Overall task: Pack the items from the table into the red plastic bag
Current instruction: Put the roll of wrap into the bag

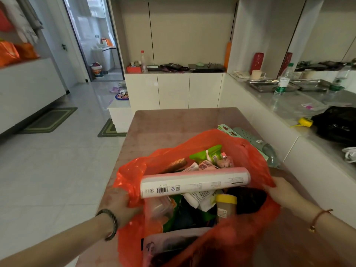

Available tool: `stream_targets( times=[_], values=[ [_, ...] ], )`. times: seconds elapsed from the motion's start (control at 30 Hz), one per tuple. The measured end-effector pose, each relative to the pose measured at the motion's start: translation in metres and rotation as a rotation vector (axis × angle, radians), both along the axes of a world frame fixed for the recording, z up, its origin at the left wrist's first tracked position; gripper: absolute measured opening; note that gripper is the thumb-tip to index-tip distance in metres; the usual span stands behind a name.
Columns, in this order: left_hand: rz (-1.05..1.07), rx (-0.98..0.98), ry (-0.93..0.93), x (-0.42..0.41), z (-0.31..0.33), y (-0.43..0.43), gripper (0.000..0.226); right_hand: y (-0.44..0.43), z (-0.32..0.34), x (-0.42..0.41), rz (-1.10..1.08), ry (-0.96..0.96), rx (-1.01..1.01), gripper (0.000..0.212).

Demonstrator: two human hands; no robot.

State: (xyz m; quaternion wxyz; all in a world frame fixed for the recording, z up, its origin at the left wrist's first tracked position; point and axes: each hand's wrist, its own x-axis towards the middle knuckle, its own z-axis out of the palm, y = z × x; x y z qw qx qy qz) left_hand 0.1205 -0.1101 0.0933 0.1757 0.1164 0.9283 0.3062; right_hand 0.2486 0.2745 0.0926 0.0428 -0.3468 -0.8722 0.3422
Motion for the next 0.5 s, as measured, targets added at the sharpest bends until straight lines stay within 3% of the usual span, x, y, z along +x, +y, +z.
stream_targets(
  times=[0.07,0.1,0.3,0.5],
  values=[
    [0.128,0.138,-0.092,-0.002,0.003,0.008,0.039,-0.002,0.006,-0.009,-0.037,0.084,-0.045,0.03],
    [0.19,0.151,-0.08,-0.009,0.003,0.01,0.034,-0.003,0.009,-0.015,-0.052,0.107,-0.042,0.031],
    [0.421,0.48,0.047,-0.048,0.056,0.03,0.034,0.001,0.045,-0.058,0.008,0.272,0.073,0.017],
    [0.44,0.587,0.071,-0.102,0.107,0.067,0.024,0.01,0.079,-0.11,-0.02,0.39,0.018,0.019]
  ],
)
